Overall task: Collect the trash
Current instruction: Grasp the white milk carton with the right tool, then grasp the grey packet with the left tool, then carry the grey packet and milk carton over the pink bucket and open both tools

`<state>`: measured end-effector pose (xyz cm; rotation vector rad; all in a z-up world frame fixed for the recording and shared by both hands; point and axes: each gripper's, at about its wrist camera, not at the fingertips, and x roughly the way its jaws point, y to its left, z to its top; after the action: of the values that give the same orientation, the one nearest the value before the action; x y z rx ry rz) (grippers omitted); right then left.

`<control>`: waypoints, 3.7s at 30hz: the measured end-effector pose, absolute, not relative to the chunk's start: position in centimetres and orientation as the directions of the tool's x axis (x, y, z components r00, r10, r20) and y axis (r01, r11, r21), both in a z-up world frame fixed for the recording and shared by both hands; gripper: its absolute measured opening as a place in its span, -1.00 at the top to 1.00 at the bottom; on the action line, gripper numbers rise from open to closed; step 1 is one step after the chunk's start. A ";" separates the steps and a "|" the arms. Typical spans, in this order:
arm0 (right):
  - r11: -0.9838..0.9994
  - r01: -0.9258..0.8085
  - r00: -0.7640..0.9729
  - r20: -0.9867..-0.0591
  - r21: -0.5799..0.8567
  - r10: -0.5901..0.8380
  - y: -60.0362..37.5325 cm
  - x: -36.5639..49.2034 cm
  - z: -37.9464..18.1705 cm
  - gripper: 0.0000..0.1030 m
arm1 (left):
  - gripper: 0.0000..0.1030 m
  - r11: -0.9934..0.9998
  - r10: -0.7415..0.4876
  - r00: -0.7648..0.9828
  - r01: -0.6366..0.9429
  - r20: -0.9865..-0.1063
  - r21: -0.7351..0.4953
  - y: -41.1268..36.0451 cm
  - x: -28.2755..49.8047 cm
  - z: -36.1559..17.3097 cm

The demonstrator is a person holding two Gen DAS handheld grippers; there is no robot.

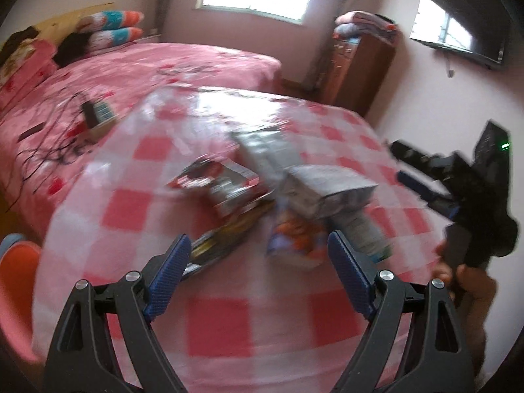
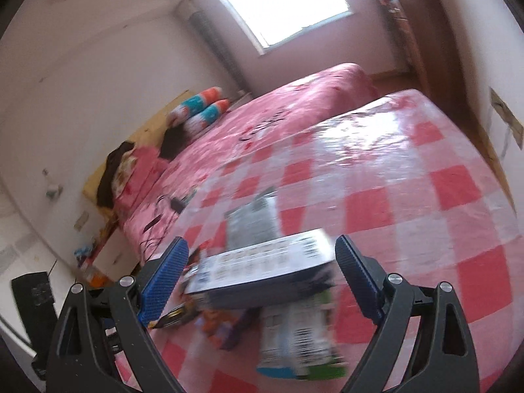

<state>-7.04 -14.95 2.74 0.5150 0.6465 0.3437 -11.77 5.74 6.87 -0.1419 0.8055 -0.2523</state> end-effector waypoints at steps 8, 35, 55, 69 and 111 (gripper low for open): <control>0.814 -0.050 0.745 -0.521 0.578 0.417 -18.8 -6.1 1.2 -0.75 | -0.67 0.905 -0.425 0.641 0.308 -0.639 -0.293 0.7 -8.5 6.8; 0.831 0.042 0.706 -0.605 0.555 0.368 -20.5 -6.2 -0.3 -0.75 | -0.67 0.864 -0.502 0.575 0.349 -0.646 -0.362 -3.3 -6.0 6.2; 0.861 0.023 0.673 -0.645 0.509 0.363 -14.5 -3.1 -0.6 -0.75 | -0.67 0.992 -0.117 0.477 0.015 -0.871 -0.125 -2.4 6.4 2.1; 0.930 0.034 0.669 -0.699 0.367 0.251 -16.3 -2.3 -0.9 -0.86 | -0.67 0.998 -0.048 0.494 -0.012 -0.868 -0.062 -2.2 7.7 0.7; 0.960 0.051 0.653 -0.737 0.277 0.178 -14.9 -2.7 -1.4 -0.86 | -0.46 0.953 -0.301 0.512 0.140 -0.805 -0.268 -0.5 -2.3 3.8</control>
<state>-2.68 -14.92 -1.43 0.2848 0.8599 0.0734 -2.27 -0.47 3.77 -0.1775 1.0001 -0.2669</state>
